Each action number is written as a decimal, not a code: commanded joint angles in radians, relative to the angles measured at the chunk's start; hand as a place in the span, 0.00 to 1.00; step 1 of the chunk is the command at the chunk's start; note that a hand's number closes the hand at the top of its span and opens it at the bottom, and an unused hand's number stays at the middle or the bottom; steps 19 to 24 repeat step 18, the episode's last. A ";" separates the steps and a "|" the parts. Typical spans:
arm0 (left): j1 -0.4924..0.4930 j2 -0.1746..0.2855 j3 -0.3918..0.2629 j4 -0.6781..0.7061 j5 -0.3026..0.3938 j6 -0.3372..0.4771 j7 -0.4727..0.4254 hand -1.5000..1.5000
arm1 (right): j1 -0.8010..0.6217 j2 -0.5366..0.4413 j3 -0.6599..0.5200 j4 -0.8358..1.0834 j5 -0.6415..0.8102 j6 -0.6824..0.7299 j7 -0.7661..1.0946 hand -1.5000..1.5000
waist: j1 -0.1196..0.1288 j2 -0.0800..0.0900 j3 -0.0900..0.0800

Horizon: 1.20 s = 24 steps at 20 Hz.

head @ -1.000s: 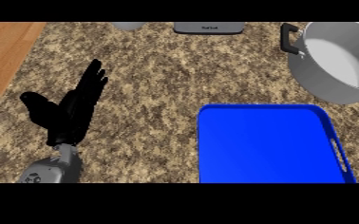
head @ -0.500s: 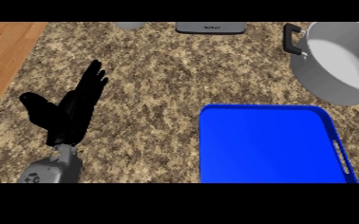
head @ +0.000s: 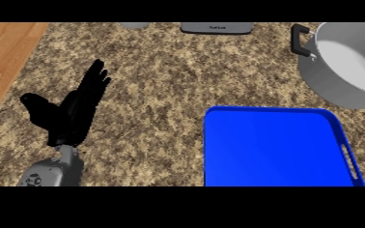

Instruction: Pick the squash from the tray and place it in the pot

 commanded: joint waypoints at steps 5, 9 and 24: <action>-0.009 -0.012 -0.015 -0.022 -0.003 0.005 0.031 0.50 | -0.120 0.057 -0.117 0.250 -0.109 -0.017 -0.007 0.00 | 0.005 0.002 0.001; -0.009 0.020 0.030 -0.003 0.027 -0.021 0.026 0.50 | -0.087 0.053 -0.211 0.259 -0.194 -0.107 -0.142 0.00 | -0.004 0.001 0.001; 0.011 -0.006 0.000 -0.008 -0.019 0.007 -0.008 0.50 | -0.090 -0.040 -0.363 0.271 -0.294 -0.328 -0.281 0.00 | -0.007 0.000 0.001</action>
